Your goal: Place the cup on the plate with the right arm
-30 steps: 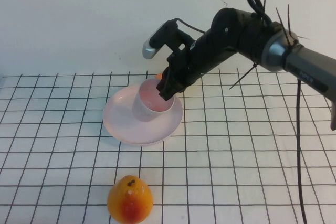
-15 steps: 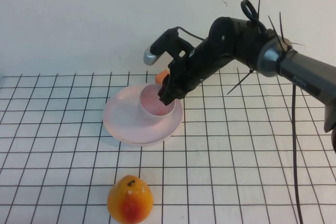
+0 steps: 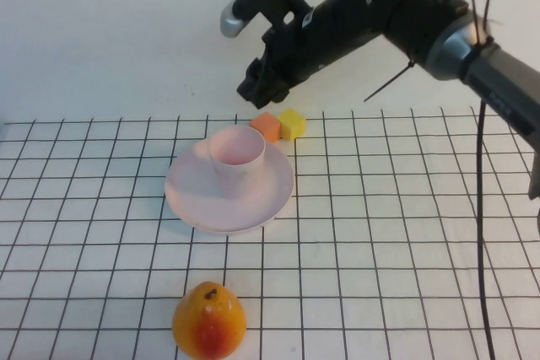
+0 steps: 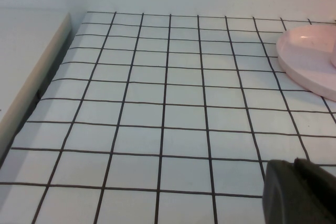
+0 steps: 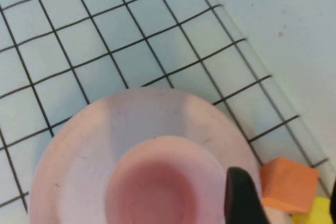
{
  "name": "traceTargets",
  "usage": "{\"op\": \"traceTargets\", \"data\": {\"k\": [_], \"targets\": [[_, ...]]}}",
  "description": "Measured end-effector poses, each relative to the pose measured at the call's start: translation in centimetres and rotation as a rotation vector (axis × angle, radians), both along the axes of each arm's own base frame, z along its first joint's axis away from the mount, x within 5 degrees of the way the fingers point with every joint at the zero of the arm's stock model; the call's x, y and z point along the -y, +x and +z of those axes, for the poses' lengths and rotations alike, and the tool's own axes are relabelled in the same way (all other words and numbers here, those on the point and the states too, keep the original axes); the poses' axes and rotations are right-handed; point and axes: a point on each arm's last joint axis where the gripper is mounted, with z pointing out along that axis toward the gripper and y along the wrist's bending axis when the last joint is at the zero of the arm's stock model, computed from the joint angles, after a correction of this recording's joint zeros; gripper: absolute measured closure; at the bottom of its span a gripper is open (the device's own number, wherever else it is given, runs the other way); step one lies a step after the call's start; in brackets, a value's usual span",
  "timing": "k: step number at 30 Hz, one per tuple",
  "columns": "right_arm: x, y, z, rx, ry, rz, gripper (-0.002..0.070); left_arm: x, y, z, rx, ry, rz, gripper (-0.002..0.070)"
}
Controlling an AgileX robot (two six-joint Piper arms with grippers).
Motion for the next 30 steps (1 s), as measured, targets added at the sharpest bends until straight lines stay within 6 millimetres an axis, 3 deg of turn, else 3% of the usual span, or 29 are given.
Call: {"op": "traceTargets", "data": {"k": [4,6,8,11,15,19,25,30], "targets": [[1.5,-0.9,4.5,0.065,-0.099,-0.017,0.0402,0.0,0.0,0.0,0.000,0.000,0.000,0.0677],[2.6,-1.7,6.4,0.057,-0.155,-0.058,0.0489,0.0,0.0,0.0,0.000,0.000,0.000,0.0677],[3.7,-2.4,7.4,0.038,-0.216,-0.092,0.0582,0.0,0.0,0.0,0.000,0.000,0.000,0.0677],[5.0,-2.7,8.2,0.022,-0.276,-0.152,0.0647,0.0,0.0,0.0,0.000,0.000,0.000,0.0677],[6.5,-2.9,9.3,0.037,-0.318,-0.244,0.0668,0.0,0.0,0.0,0.000,0.000,0.000,0.0677],[8.4,-4.3,12.6,0.120,-0.351,-0.325,0.0671,0.0,0.0,0.0,0.000,0.000,0.000,0.0677],[12.9,-9.0,20.6,0.337,-0.400,-0.469,0.0673,0.0,0.0,0.0,0.000,0.000,0.000,0.0677],[17.1,-14.9,27.5,0.512,-0.350,-0.581,0.0673,0.0,0.0,0.0,0.000,0.000,0.000,0.0677]]}}
